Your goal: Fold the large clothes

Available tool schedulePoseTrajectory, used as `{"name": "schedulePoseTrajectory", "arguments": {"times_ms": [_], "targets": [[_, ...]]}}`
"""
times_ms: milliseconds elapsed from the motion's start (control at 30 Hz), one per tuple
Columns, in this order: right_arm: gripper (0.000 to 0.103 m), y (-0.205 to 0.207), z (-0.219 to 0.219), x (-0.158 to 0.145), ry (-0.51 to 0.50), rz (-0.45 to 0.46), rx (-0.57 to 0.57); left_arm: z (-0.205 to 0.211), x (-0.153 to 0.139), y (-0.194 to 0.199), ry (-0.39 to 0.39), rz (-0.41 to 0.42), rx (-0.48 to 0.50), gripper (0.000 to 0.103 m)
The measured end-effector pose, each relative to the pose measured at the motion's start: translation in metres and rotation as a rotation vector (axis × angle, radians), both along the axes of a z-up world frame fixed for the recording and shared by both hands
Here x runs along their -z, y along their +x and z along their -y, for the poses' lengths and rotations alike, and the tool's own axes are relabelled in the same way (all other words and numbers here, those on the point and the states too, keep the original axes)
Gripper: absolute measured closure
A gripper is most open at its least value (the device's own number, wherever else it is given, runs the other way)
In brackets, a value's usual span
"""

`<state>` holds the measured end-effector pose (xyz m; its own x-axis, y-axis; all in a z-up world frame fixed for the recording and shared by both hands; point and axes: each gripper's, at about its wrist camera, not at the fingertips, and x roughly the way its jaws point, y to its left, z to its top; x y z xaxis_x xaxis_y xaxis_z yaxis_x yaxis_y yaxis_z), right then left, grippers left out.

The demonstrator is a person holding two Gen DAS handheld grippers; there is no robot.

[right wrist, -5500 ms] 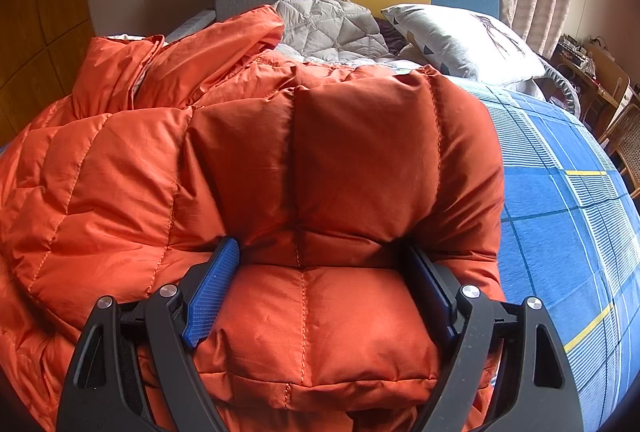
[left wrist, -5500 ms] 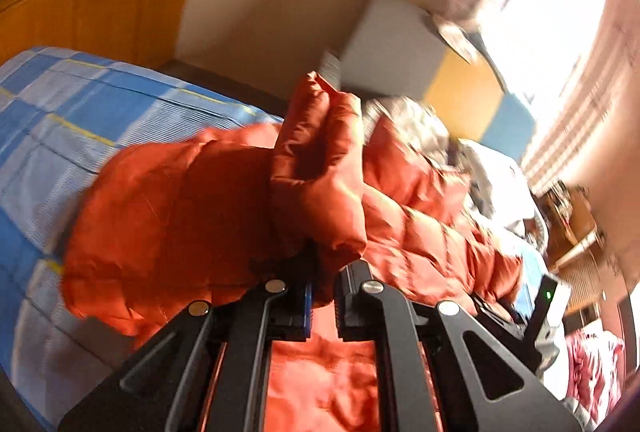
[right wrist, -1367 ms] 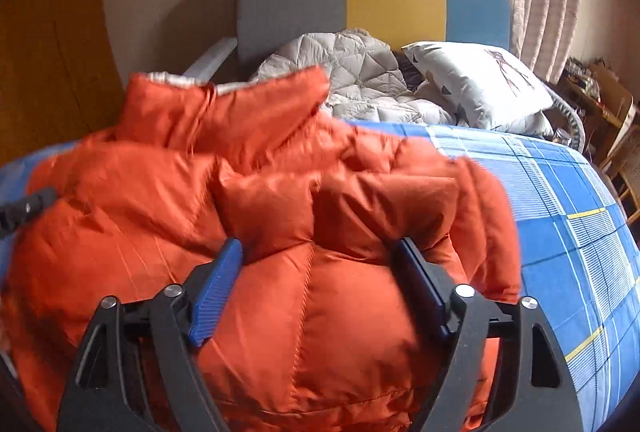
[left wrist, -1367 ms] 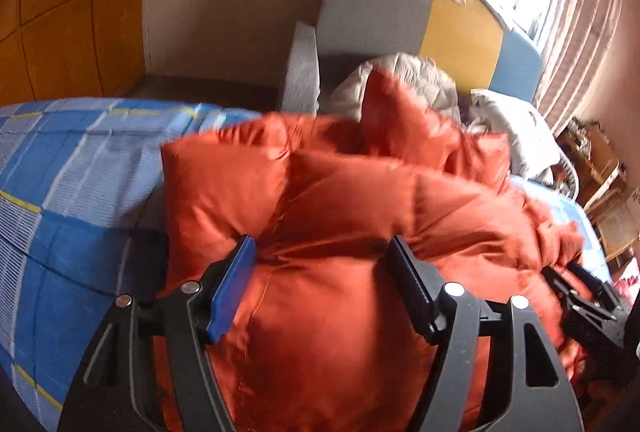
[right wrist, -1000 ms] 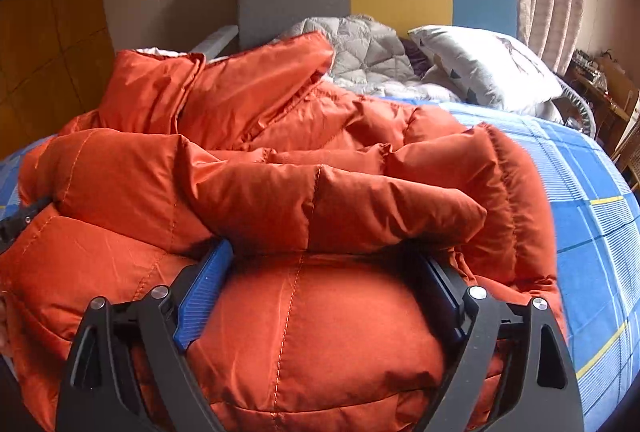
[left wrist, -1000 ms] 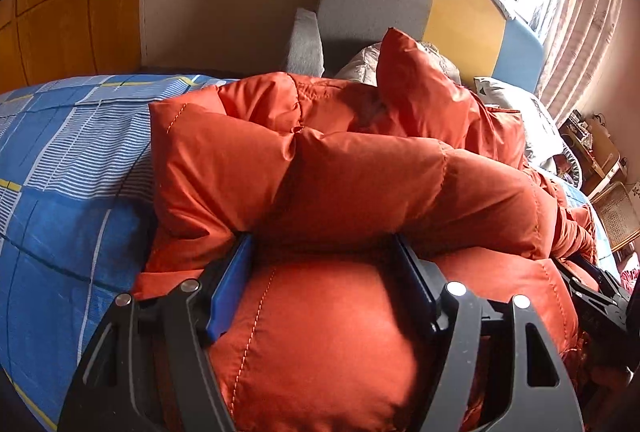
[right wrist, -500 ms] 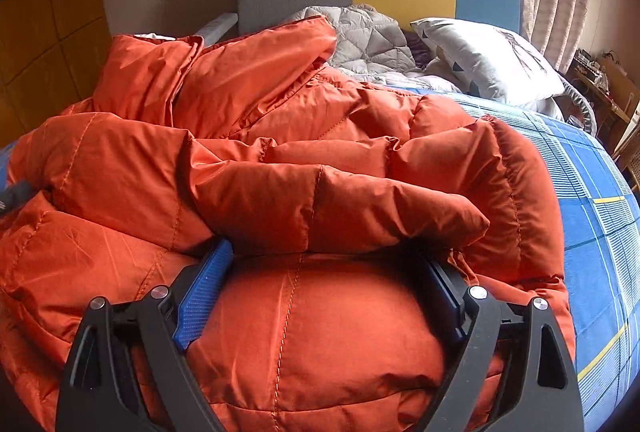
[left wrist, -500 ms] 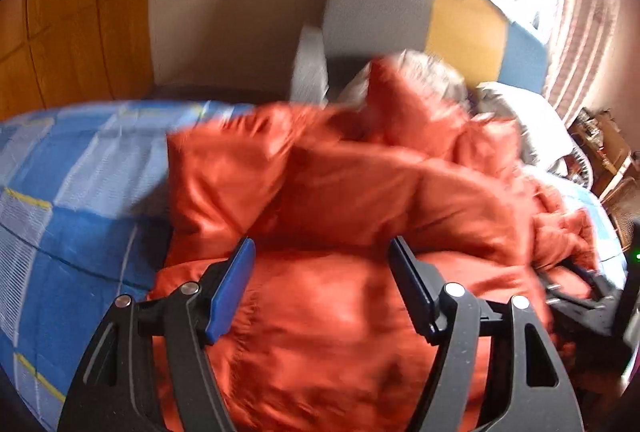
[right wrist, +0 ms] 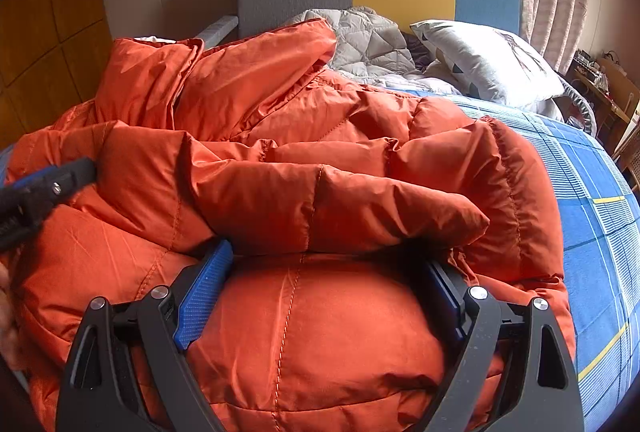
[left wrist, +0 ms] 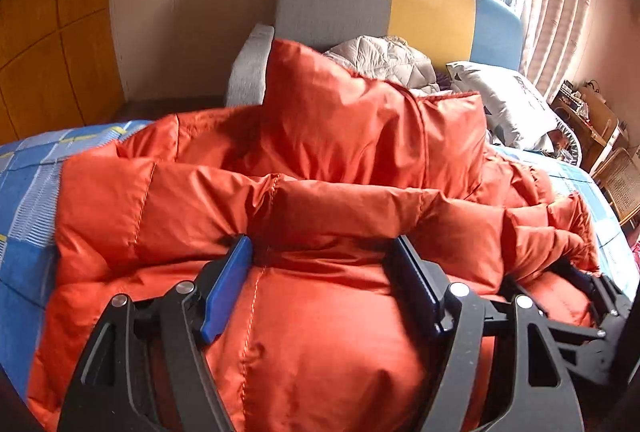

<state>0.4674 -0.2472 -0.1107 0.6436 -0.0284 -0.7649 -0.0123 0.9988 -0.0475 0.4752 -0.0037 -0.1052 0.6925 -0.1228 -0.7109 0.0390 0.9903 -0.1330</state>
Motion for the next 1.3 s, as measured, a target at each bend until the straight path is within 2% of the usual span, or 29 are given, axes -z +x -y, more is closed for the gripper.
{"name": "schedulePoseTrajectory", "arguments": {"times_ms": [133, 267, 433, 533, 633, 733, 867, 1000, 1067, 1300], "targets": [[0.015, 0.0, -0.001, 0.001, -0.003, 0.0, 0.0, -0.001, 0.009, 0.005, -0.007, -0.023, -0.005, 0.03], [0.015, 0.001, -0.001, 0.0, -0.004, -0.003, 0.0, 0.001, -0.001, -0.001, 0.007, -0.038, -0.003, 0.031], [0.015, 0.001, -0.001, 0.0, -0.003, -0.001, 0.001, -0.009, -0.023, -0.046, -0.032, -0.001, 0.001, 0.031], [0.015, 0.001, -0.002, 0.0, -0.004, 0.0, 0.001, -0.008, -0.012, -0.057, 0.014, -0.023, 0.018, 0.03], [0.015, 0.001, -0.002, 0.0, -0.004, 0.0, 0.001, -0.008, 0.002, -0.051, 0.034, -0.054, 0.015, 0.03], [0.015, 0.001, -0.002, 0.001, -0.007, -0.002, 0.002, -0.011, 0.009, -0.046, 0.031, -0.069, 0.01, 0.029], [0.015, 0.002, -0.003, -0.001, -0.013, -0.009, 0.001, -0.013, 0.003, -0.05, 0.017, -0.074, 0.005, 0.029], [0.015, 0.001, -0.004, -0.01, -0.032, -0.03, -0.025, -0.02, -0.014, -0.075, 0.012, -0.045, -0.021, 0.025], [0.009, -0.005, -0.002, -0.019, -0.022, -0.046, -0.049, -0.03, -0.022, -0.094, -0.004, -0.025, -0.026, 0.023], [0.009, -0.051, 0.024, -0.056, 0.036, -0.067, -0.083, -0.079, -0.03, -0.161, 0.008, -0.001, -0.069, 0.023]]}}
